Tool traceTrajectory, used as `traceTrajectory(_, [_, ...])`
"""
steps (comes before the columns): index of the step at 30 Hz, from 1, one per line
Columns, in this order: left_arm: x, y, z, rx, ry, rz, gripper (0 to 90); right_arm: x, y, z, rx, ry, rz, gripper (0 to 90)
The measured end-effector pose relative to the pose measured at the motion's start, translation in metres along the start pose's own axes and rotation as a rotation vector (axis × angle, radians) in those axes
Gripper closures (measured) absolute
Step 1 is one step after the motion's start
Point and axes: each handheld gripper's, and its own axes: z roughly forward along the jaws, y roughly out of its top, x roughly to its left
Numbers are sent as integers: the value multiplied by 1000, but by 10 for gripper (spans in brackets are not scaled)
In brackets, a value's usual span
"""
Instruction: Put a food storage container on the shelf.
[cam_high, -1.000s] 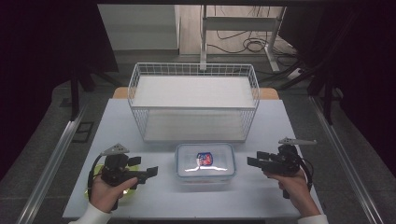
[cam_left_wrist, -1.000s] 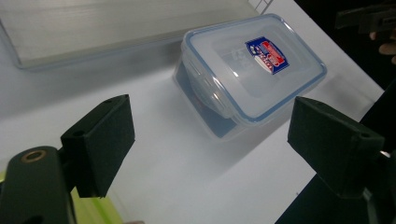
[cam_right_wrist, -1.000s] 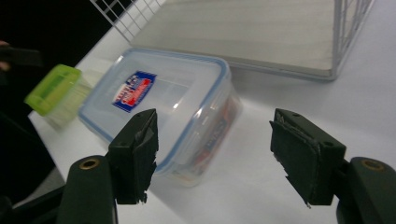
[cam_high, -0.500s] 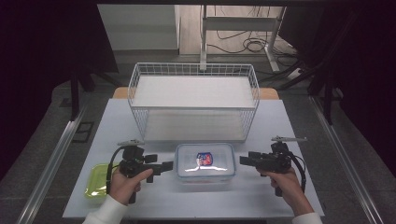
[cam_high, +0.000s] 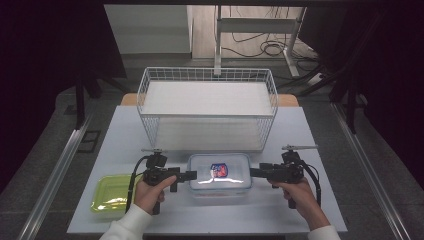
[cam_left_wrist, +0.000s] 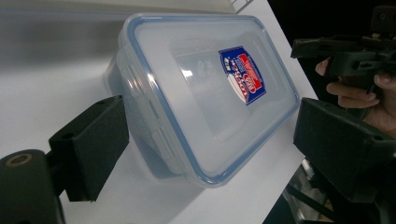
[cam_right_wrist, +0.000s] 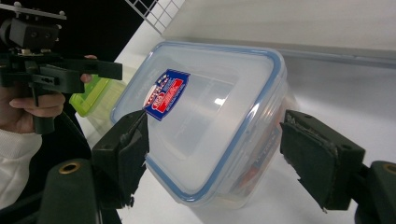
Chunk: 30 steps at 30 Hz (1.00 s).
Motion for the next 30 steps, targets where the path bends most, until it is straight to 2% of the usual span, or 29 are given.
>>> traceTrajectory(8, [13,1,16,44,-10,-52,89,-3,1,6,12,6,14,232])
traceTrajectory(14, [16,2,24,64,-16,-71,87,-4,1,7,13,0,13,232])
traceTrajectory(17, [19,2,28,66,-21,-90,88,-4,1,6,13,0,14,232])
traceTrajectory(23, [24,4,33,83,-32,-102,85,-5,0,6,15,-2,12,232])
traceTrajectory(28, [29,2,37,87,-68,-144,85,-6,-1,6,16,-7,12,232])
traceTrajectory(30, [31,1,38,91,-63,-146,86,-6,-1,6,19,-9,16,232])
